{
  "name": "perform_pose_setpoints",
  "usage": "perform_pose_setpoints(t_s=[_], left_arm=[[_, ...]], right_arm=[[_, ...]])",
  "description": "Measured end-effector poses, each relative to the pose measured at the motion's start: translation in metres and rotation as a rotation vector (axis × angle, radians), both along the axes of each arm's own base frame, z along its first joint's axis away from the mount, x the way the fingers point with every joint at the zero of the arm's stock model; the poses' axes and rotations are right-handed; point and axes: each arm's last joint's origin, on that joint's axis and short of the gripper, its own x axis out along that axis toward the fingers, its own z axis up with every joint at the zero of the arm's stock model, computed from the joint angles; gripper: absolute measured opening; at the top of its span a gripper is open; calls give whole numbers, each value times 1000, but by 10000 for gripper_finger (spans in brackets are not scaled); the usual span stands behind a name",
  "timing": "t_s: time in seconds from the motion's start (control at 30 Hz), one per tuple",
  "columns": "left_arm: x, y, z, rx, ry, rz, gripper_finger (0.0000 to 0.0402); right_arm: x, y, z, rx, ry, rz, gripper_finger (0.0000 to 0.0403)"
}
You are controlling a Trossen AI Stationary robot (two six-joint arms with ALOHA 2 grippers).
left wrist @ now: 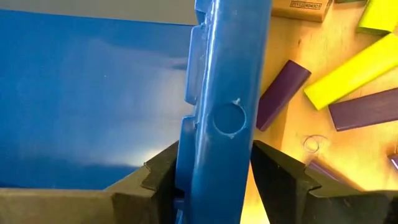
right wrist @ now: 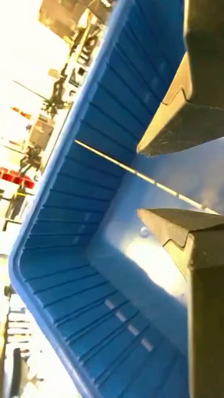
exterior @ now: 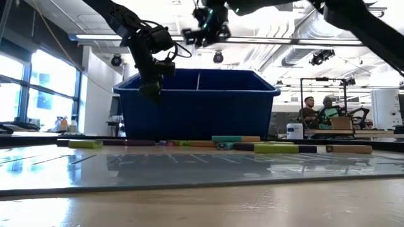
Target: Sort blocks
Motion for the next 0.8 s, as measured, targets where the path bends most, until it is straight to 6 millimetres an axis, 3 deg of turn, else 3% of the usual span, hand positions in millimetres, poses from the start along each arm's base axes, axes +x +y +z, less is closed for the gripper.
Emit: perform_pose_setpoints(t_s=[0.23, 0.37, 0.6, 0.8], left_arm=[[0, 0, 0, -1, 0, 0, 159], [0, 0, -1, 0, 0, 1, 159], [0, 0, -1, -4, -1, 2, 159], [0, 0, -1, -4, -2, 2, 158]], right_arm=[[-29, 30, 41, 1, 146, 130, 133], [-48, 53, 45, 123, 301, 266, 133], [-65, 100, 18, 486, 540, 417, 133], [-49, 144, -29, 586, 710, 531, 133]])
